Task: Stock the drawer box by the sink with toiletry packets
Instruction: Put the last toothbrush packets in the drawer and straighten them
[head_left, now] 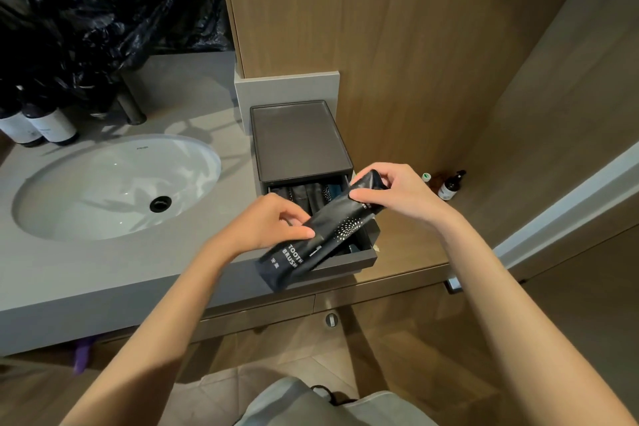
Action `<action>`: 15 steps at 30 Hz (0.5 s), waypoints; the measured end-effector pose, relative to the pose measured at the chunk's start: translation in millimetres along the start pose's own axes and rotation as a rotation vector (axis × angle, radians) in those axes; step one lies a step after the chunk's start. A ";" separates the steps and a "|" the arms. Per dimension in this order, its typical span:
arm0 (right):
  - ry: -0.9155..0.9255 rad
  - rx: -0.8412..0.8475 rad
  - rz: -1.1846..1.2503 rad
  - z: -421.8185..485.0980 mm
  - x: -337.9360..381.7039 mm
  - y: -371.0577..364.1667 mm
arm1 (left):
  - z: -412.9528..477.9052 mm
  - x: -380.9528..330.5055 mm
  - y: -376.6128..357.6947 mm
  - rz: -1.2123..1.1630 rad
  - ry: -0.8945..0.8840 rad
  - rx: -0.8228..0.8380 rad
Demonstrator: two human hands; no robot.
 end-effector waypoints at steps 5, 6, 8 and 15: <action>-0.076 -0.188 0.136 3.8 -31.6 -4.8 | -11.5 29.4 -17.4 -0.284 0.310 0.132; -0.112 -0.201 0.105 3.3 -39.9 -6.2 | -13.9 36.4 -19.9 -0.312 0.354 0.140; -0.199 -0.204 0.036 1.8 -57.5 -10.1 | -15.4 50.0 -25.1 -0.409 0.430 0.138; -0.366 -0.139 0.023 1.6 -88.4 -36.0 | 13.0 62.1 -37.8 -0.676 0.588 -0.123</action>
Point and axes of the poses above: each hand's wrist, its own z-axis towards the middle knuckle, its own y-axis out of the back of the hand, x = y × z, the point moved 5 cm from there along z, towards the middle knuckle, and after that the axes turned 1 degree about y, right-handed, at the moved point
